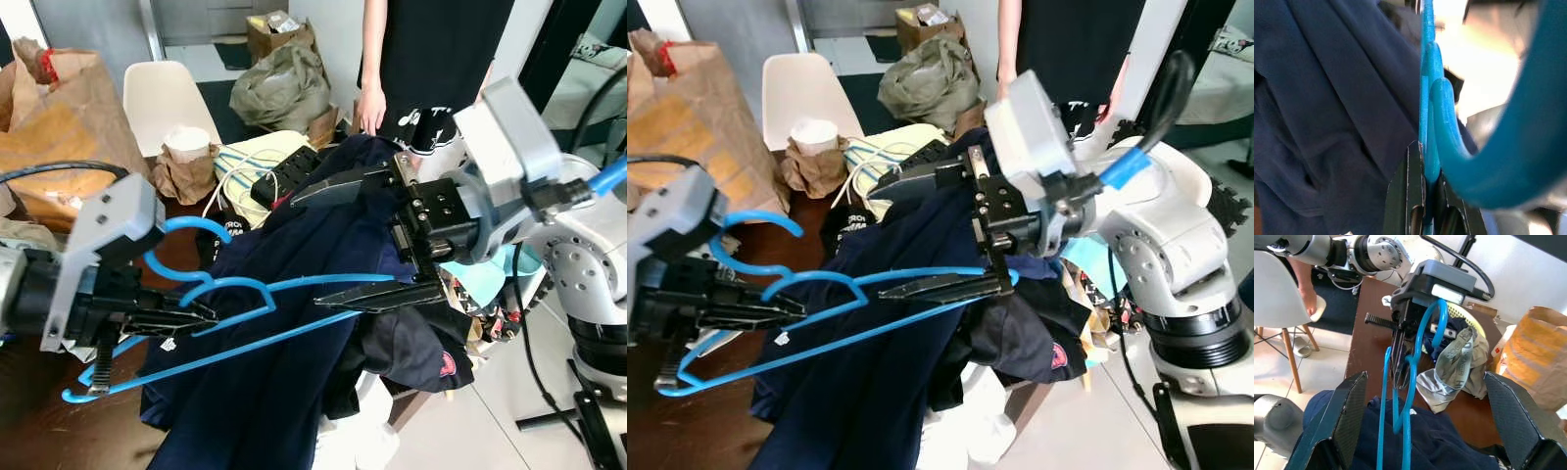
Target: Hang hanger
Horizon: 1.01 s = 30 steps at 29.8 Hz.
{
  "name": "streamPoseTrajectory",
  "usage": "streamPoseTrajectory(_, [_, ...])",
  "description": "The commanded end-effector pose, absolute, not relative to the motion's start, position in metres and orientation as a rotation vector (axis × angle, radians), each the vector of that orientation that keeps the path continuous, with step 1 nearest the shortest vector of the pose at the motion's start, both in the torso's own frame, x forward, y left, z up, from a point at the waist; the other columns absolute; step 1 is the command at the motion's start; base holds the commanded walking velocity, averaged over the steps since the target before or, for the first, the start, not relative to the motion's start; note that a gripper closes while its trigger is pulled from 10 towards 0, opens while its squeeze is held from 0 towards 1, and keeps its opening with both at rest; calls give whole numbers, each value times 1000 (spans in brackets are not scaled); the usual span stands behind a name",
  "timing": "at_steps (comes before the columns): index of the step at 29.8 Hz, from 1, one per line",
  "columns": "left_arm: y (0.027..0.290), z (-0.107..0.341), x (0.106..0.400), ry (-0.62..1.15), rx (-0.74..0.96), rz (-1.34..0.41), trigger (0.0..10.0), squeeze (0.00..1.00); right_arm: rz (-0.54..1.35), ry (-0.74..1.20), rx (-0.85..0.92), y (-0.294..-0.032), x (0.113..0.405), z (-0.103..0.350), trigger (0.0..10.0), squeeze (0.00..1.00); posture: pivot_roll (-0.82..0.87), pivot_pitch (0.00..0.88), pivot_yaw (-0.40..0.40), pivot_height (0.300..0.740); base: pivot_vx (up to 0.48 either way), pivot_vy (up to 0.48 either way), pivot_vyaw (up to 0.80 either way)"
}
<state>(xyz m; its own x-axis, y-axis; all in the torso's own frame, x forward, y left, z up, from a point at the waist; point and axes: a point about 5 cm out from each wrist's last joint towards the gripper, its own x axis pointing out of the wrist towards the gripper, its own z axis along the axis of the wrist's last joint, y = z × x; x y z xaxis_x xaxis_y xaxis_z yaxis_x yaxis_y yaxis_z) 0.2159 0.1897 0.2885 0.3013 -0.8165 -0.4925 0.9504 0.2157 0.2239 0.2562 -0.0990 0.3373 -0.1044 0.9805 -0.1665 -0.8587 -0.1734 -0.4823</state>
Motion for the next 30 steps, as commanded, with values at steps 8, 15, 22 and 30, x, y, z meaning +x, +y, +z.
streamPoseTrajectory(8, [173,270,227,316,675,-1283,10000,0,1537,-60,-671,-73,268,294,10000,0,-7,42,-11,740,0,0,0])
streamPoseTrajectory(15, [169,270,232,306,717,-1292,10000,0,1509,57,-698,-71,270,277,10000,0,-7,42,-14,740,0,0,0])
streamPoseTrajectory(22, [170,271,232,305,734,-1285,10000,0,1519,112,-692,-73,268,269,10000,0,-3,43,-19,740,0,0,0])
streamPoseTrajectory(30, [169,269,234,305,759,-1277,10000,0,1537,167,-680,-68,264,259,7843,0,-4,51,-19,740,0,0,0])
